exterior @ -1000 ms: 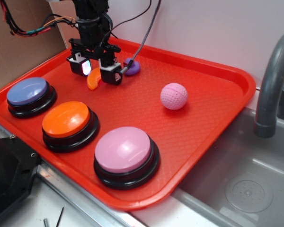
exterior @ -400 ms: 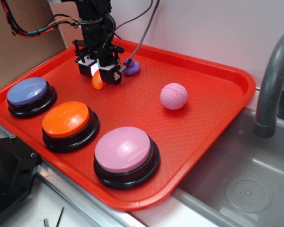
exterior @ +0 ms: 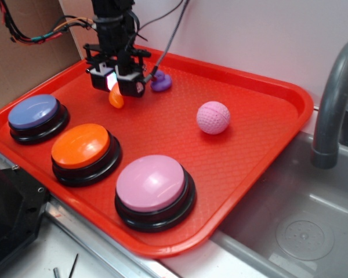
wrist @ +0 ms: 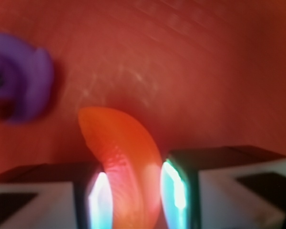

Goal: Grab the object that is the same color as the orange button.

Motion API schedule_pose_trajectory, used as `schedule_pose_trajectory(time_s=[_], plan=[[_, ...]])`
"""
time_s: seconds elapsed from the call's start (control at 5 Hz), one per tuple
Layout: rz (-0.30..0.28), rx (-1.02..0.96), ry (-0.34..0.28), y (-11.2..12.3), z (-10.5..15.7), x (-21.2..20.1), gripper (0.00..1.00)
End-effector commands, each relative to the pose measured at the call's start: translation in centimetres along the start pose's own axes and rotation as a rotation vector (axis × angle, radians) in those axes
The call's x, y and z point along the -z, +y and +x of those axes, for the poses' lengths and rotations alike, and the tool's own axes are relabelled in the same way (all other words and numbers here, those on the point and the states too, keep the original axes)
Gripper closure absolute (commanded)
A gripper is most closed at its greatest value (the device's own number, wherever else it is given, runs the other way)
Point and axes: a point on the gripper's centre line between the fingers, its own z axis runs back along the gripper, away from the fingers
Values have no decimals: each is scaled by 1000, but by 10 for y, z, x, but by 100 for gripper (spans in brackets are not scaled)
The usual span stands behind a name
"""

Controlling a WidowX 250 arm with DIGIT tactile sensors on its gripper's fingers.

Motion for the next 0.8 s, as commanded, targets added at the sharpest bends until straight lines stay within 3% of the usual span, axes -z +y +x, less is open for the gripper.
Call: schedule_pose_trajectory(time_s=[0.0,0.2,0.4,0.6], plan=[[-81,-70,-186,-23,-38,-102,100],[-150,-45,-230,-28,-61,-136,100],[-165,-53,-249,-28,-68,-144,100],[-114,-80,-218,-34,-64,-138,100]])
